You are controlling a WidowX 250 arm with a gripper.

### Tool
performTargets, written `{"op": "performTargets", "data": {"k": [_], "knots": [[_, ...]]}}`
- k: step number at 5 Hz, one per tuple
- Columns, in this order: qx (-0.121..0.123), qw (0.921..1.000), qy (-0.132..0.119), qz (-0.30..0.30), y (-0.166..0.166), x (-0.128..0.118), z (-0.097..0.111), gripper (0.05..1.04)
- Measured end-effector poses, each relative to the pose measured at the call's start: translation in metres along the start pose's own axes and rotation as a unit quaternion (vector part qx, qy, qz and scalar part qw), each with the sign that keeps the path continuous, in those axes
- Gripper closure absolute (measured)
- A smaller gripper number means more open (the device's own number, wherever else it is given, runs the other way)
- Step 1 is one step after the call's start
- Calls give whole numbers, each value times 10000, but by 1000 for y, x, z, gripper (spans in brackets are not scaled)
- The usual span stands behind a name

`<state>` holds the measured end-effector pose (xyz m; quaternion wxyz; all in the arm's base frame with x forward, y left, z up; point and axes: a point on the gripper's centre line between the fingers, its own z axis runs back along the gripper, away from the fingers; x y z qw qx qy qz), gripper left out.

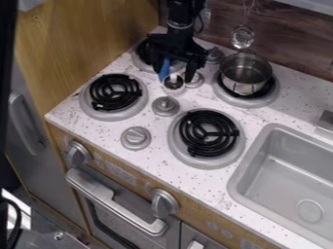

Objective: Move the white bowl to the center of the stove

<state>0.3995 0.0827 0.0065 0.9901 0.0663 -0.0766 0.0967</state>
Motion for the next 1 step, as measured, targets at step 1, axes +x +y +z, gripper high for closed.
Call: {"op": "performTargets", "data": {"k": [1], "knots": [[-150, 9998, 93, -83, 1, -15, 5, 84]]}}
